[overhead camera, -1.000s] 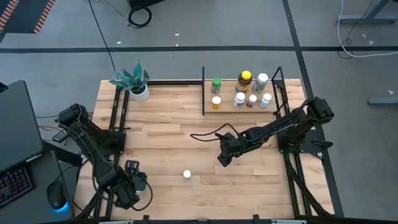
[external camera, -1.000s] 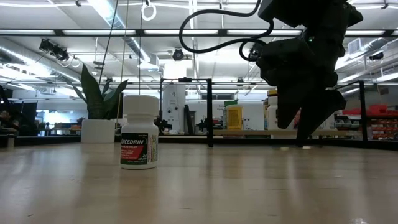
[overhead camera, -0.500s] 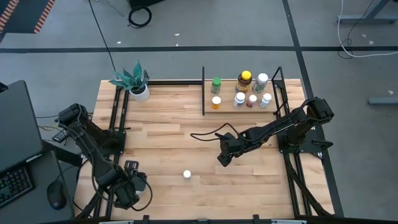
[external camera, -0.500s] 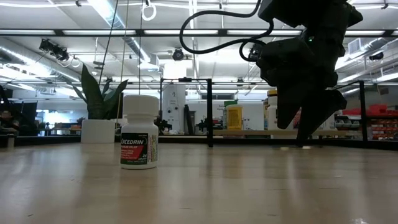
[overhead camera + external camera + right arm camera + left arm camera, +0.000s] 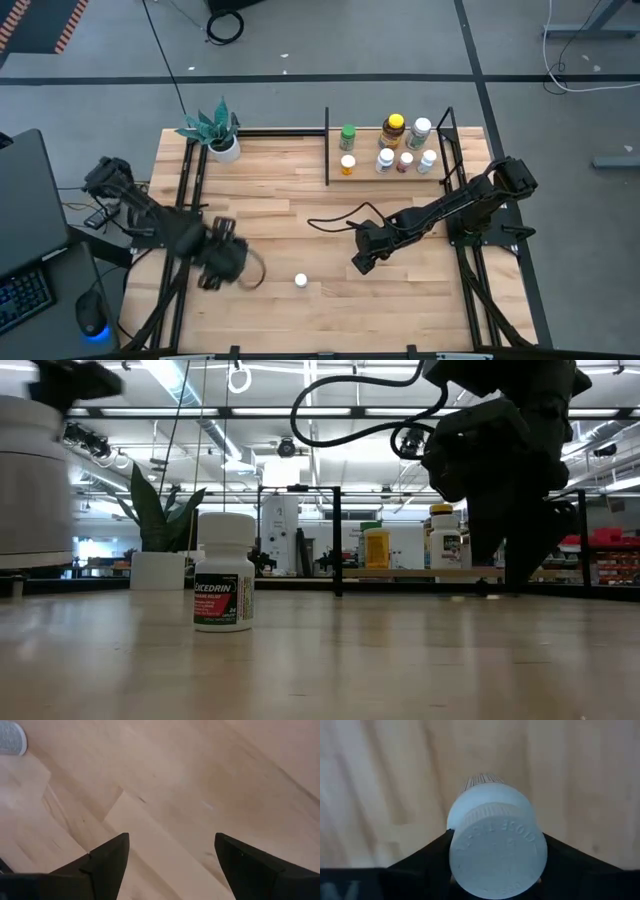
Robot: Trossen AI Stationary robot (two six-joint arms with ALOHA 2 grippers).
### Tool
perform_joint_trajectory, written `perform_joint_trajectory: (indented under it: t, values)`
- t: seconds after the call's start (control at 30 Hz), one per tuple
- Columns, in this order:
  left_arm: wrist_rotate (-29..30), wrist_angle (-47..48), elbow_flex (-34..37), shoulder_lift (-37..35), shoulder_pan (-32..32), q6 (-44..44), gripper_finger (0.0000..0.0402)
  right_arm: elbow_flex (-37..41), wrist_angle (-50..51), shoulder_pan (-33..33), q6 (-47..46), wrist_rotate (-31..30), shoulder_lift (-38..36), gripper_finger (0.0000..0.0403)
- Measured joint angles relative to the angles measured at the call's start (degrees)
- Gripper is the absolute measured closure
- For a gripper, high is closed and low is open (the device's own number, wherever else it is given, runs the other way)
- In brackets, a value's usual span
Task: Pick and place medicine bottles onto shelf by color
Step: Put the red pill bottle on the shelf
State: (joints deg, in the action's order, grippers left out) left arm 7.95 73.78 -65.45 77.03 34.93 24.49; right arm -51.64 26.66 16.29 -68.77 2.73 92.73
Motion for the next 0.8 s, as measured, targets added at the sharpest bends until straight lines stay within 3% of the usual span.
perform_joint_trajectory:
  t: [0.27, 0.43, 0.63, 0.8]
  values:
    - [-3.3, -8.2, -1.5, -0.9, -19.5, -19.2, 0.0158, 0.0, 0.6, 2.4, -2.7, -0.2, 0.0, 0.0104]
    - [-3.7, -8.6, -10.3, 1.4, -28.7, -29.2, 0.0154, 0.0, 0.6, 5.1, -6.6, -1.0, 0.0, 0.0104]
    - [-5.2, -6.2, -24.4, 9.9, -35.8, -37.8, 0.0158, 0.0, 0.3, 7.7, -12.5, -3.4, 0.0, 0.0104]
    - [-8.4, -3.2, -31.8, 19.8, -38.5, -43.2, 0.0152, 0.0, 0.6, 9.7, -17.3, -4.9, 0.0, 0.0104]
